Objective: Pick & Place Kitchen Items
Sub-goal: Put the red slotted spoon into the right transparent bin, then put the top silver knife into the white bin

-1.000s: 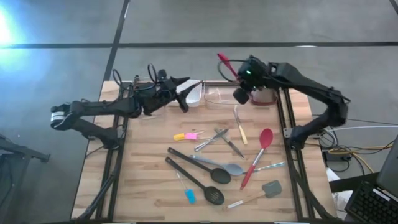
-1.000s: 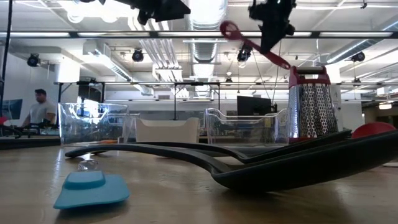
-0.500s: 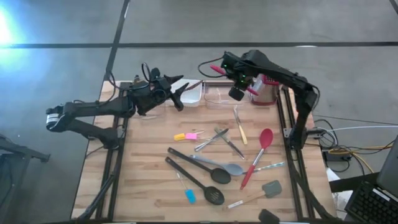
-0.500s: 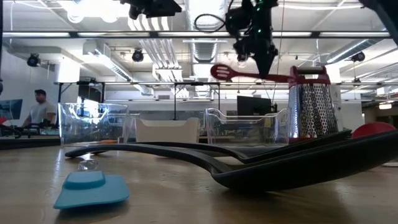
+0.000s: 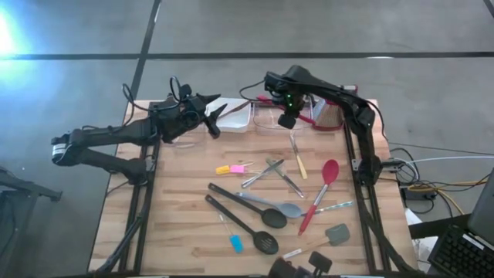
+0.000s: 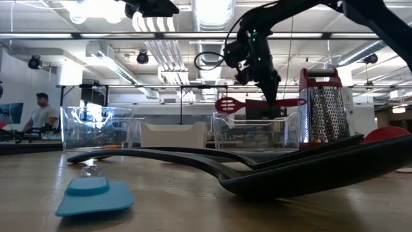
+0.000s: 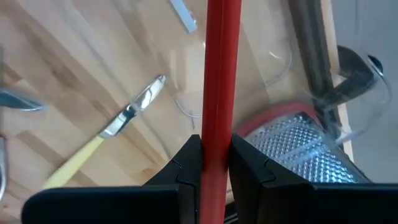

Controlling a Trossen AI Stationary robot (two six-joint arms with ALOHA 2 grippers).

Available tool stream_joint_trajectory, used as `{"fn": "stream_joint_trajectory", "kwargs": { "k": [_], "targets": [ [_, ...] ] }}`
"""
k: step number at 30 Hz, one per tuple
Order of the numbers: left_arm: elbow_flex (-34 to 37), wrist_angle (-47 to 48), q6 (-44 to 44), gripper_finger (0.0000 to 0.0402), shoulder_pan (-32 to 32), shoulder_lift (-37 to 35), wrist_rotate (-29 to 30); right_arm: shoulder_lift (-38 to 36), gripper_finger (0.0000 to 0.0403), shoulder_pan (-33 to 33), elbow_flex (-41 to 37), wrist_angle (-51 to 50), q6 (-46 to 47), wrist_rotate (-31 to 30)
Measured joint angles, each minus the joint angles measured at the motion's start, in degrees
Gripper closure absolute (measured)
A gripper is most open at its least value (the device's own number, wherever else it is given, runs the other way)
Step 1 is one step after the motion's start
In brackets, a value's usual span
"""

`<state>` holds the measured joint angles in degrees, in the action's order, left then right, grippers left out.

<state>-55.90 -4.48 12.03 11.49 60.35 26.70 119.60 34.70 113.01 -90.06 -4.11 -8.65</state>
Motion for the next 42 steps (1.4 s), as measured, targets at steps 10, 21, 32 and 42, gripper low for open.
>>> {"fn": "stream_joint_trajectory", "kwargs": {
  "k": [10,21,32,42],
  "targets": [
    [0.00,1.28,-0.11,0.0225,0.01,-0.32,0.00,2.93,0.0360,1.52,-0.28,0.01,-1.04,-0.28],
    [0.00,2.03,-0.22,0.0225,0.01,-0.32,0.00,4.16,0.0351,1.96,-0.79,0.04,-2.35,-0.30],
    [0.00,2.04,-0.24,0.0225,0.00,-0.32,0.00,4.25,0.0324,1.98,-2.29,1.06,-2.74,-0.33],
    [0.00,2.01,-0.24,0.0225,0.01,-0.32,0.00,1.13,0.0354,1.77,0.84,3.70,-4.05,-0.35]
  ]
}}
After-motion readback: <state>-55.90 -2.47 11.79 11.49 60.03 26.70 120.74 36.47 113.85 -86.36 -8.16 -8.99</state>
